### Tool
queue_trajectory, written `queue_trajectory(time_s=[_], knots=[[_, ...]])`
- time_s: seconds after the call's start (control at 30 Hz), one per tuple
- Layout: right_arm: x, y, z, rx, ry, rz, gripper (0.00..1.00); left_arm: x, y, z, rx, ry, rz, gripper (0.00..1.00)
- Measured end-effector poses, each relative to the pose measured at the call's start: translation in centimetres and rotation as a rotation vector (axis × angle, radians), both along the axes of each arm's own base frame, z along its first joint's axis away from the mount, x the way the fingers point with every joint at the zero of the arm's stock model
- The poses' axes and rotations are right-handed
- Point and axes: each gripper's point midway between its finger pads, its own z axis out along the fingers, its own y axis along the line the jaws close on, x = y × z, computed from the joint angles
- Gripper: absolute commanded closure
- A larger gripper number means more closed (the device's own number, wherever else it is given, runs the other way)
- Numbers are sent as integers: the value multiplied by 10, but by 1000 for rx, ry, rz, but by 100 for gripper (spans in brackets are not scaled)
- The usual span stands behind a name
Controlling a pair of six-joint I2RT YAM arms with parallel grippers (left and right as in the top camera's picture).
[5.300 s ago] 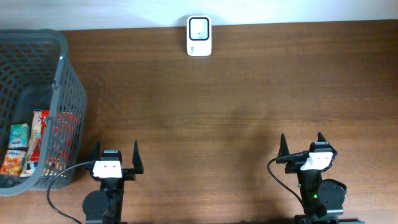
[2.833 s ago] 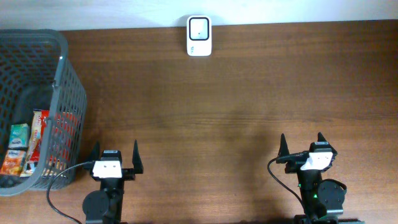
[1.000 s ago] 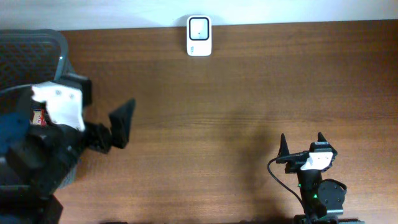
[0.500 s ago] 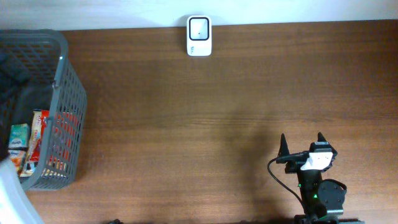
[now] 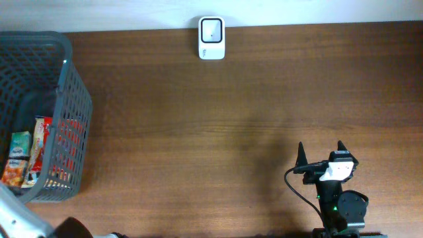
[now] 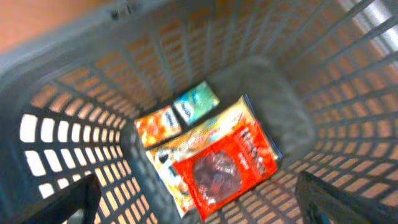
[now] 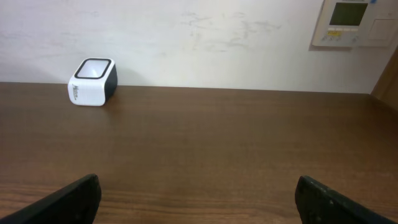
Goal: Scan the item barcode
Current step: 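Move the left gripper into the grey basket toward the red snack bag, then grasp the red snack bag with the left gripper and lift it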
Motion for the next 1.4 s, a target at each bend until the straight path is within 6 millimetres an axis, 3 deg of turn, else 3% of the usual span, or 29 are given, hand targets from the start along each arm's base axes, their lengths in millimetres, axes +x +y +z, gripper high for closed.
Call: queue_trajectory(time_s=[0.17,0.3,0.6,0.83,1.07,1.17,1.27,1.4], knots=[[0,0,0,0,0,0,1,14,7,-30,-62,65,-32,9],[0,0,0,-1,0,0,2,29,5,-56,-122,109,-126,6],[0,0,0,-1,0,0,1,33,3,-159,-239,271,-230,5],[0,0,0,0,0,0,2,37,2,-197,-235,286,-302,6],[0,0,0,-1,0,0,1,43,-11,-229,-263,258,-420,6],[0,0,0,-1,0,0,1,40,-16,-242,-276,265,-438,16],[0,0,0,-1,0,0,1,36,-21,-252,-293,273,-445,47],[0,0,0,0,0,0,1,36,-25,-256,-309,268,-464,52]])
